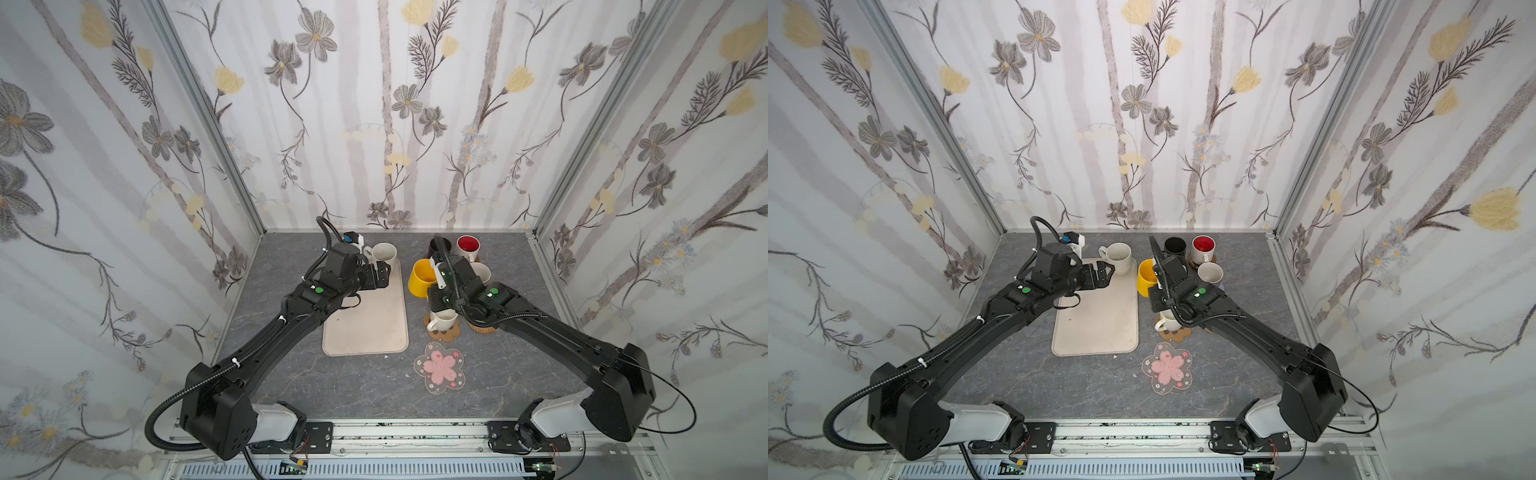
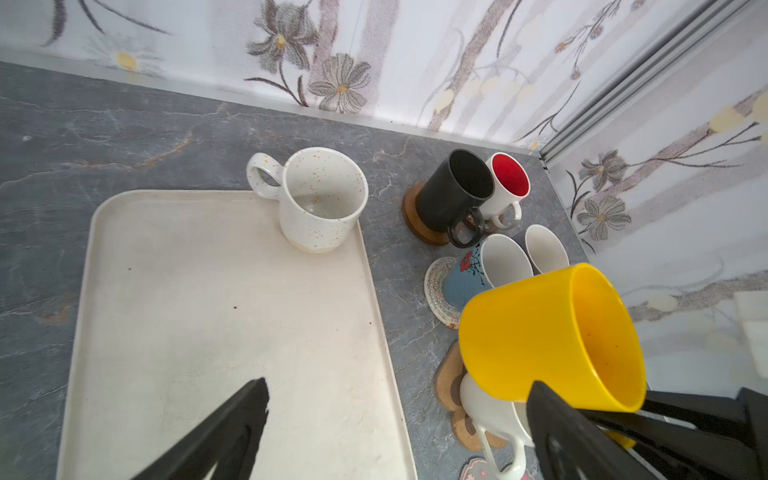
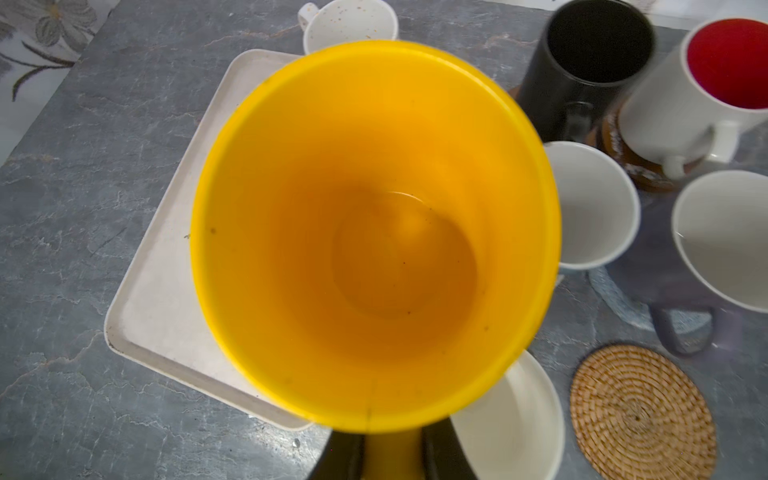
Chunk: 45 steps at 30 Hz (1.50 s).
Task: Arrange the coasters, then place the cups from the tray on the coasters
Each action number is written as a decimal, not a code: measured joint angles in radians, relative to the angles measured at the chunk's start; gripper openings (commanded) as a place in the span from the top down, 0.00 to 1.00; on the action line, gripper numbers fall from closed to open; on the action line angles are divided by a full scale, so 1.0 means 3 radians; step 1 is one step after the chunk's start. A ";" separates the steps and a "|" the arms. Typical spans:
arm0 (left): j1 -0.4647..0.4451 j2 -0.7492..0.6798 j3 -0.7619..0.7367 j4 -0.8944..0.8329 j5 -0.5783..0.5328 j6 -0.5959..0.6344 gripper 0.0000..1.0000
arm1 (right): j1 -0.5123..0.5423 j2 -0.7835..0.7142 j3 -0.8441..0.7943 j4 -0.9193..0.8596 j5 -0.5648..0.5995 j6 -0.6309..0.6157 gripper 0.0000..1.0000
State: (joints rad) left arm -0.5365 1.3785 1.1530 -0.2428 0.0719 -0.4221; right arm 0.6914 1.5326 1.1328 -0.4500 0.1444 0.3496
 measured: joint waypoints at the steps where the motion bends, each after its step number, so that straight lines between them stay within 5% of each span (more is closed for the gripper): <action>1: -0.0045 0.0083 0.0071 0.0001 -0.0017 0.0000 0.00 | -0.0056 -0.0131 -0.0109 0.0020 0.0011 0.0031 1.00; 19: -0.0407 0.0885 0.0777 0.0008 -0.0116 0.0000 0.00 | -0.1011 -0.1572 -0.1340 -0.0005 0.0141 0.0323 1.00; 33: -0.0361 0.0964 0.0816 0.0000 -0.0150 0.0011 0.00 | -0.1212 -0.1541 -0.1954 0.0120 0.0036 0.0565 1.00; 45: -0.0309 0.0965 0.0749 0.0000 -0.0149 0.0011 0.00 | -0.1227 -0.1177 -0.1947 0.0366 0.0038 0.0573 1.00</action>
State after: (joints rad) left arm -0.6292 1.6680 1.3777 -0.2428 0.0273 -0.4187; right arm 0.3233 1.1793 0.5488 -0.3401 0.1558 0.5217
